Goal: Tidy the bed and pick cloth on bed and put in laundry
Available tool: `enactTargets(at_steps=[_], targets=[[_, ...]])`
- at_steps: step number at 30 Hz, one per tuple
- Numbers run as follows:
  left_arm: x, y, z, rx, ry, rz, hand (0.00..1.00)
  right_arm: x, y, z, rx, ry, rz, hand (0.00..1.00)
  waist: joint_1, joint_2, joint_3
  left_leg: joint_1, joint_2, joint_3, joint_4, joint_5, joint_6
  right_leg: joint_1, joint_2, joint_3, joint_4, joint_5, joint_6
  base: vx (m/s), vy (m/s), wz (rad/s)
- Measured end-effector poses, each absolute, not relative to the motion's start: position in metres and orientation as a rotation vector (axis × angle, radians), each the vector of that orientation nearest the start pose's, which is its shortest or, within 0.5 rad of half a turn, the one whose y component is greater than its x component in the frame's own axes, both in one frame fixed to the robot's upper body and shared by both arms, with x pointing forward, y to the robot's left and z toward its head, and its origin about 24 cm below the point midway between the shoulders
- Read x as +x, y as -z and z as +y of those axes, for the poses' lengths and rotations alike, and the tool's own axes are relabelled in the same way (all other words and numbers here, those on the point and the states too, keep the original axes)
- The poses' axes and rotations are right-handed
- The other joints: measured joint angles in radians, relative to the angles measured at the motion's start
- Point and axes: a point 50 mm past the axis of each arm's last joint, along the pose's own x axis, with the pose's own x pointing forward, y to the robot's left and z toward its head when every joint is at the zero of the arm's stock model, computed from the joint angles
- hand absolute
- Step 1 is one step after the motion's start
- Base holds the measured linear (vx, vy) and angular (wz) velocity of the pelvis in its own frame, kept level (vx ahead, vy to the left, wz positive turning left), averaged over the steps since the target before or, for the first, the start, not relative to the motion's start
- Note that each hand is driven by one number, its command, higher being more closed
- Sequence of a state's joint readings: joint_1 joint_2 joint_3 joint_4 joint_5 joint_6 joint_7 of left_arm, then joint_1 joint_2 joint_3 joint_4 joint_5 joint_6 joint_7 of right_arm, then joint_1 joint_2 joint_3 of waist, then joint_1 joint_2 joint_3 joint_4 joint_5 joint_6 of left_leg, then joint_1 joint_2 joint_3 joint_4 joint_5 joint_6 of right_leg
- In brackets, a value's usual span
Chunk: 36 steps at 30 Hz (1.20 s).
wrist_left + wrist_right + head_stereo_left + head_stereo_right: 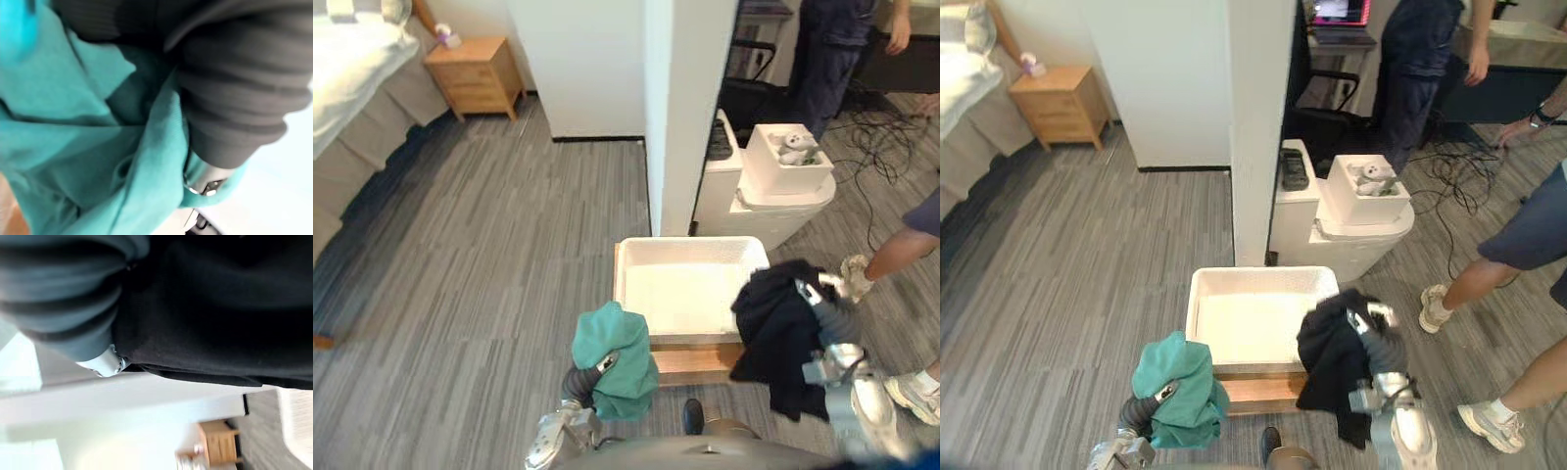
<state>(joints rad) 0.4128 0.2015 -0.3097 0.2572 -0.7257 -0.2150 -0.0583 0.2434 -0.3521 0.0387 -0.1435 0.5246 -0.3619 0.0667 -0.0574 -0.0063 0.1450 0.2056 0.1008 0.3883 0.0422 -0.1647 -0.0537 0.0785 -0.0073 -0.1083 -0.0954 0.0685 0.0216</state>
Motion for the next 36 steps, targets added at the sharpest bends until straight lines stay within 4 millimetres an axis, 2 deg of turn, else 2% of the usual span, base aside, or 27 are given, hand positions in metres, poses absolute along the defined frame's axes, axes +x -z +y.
enactTargets(at_steps=[3, 10, 13, 18, 22, 25, 27, 30, 36], targets=[[0.122, 0.077, 0.154, -0.528, -0.044, 0.503, 1.00, 0.222, -0.083, -0.210, 0.143, -0.074, -0.293, 1.00, 0.015, 0.004, -0.002, 0.001, -0.002, -0.019, -0.001, 0.005, 0.007, 0.007, -0.007, -0.017, 0.000, 0.000, 0.000, 0.06, 0.009, 0.17], [0.126, 0.076, 0.154, -0.536, -0.061, 0.482, 1.00, 0.246, -0.097, -0.206, 0.083, -0.104, -0.255, 1.00, 0.021, 0.003, -0.003, -0.010, -0.034, -0.059, -0.005, 0.038, 0.028, 0.013, -0.041, -0.043, 0.000, 0.004, 0.005, -0.02, 0.004, 0.15], [0.125, 0.079, 0.155, -0.507, -0.052, 0.490, 1.00, 0.253, -0.095, -0.202, 0.081, -0.113, -0.204, 1.00, 0.024, 0.004, -0.003, -0.018, -0.038, -0.070, -0.011, 0.041, 0.032, 0.006, -0.046, -0.047, -0.001, 0.005, 0.007, -0.09, -0.019, 0.09], [0.121, 0.088, 0.158, -0.486, -0.068, 0.531, 1.00, 0.261, -0.075, -0.198, 0.035, -0.093, -0.102, 1.00, 0.025, 0.000, -0.007, -0.016, -0.035, -0.073, -0.061, 0.057, 0.025, -0.007, -0.039, -0.063, -0.007, 0.013, 0.002, -0.14, -0.055, 0.04], [0.120, 0.090, 0.161, -0.447, -0.055, 0.539, 1.00, 0.264, -0.077, -0.193, -0.008, -0.096, -0.116, 1.00, 0.040, -0.007, -0.013, -0.024, -0.031, -0.073, -0.077, 0.069, 0.012, -0.024, -0.034, -0.062, -0.007, 0.016, -0.003, -0.10, -0.053, -0.03], [0.119, 0.093, 0.163, -0.439, -0.050, 0.550, 1.00, 0.277, -0.096, -0.189, -0.025, -0.098, -0.187, 1.00, 0.044, -0.016, -0.020, -0.043, -0.025, -0.073, -0.075, 0.082, 0.009, -0.043, -0.029, -0.063, -0.007, 0.026, -0.017, -0.03, -0.050, 0.00], [0.119, 0.093, 0.162, -0.444, -0.042, 0.548, 1.00, 0.290, -0.118, -0.185, -0.034, -0.110, -0.260, 1.00, 0.048, -0.023, -0.025, -0.045, -0.019, -0.074, -0.074, 0.096, 0.012, -0.044, -0.024, -0.067, -0.007, 0.031, -0.023, -0.02, -0.054, 0.04], [0.120, 0.092, 0.161, -0.449, -0.030, 0.543, 1.00, 0.302, -0.139, -0.180, -0.046, -0.128, -0.312, 1.00, 0.054, -0.035, -0.032, -0.048, -0.013, -0.079, -0.074, 0.103, 0.009, -0.046, -0.019, -0.069, -0.007, 0.036, -0.030, -0.01, -0.031, 0.04], [0.120, 0.096, 0.160, -0.449, -0.035, 0.556, 1.00, 0.312, -0.155, -0.174, -0.050, -0.145, -0.312, 1.00, 0.076, -0.052, -0.042, -0.049, -0.011, -0.082, -0.074, 0.106, 0.009, -0.045, -0.017, -0.072, -0.007, 0.037, -0.031, 0.00, -0.004, 0.01]])
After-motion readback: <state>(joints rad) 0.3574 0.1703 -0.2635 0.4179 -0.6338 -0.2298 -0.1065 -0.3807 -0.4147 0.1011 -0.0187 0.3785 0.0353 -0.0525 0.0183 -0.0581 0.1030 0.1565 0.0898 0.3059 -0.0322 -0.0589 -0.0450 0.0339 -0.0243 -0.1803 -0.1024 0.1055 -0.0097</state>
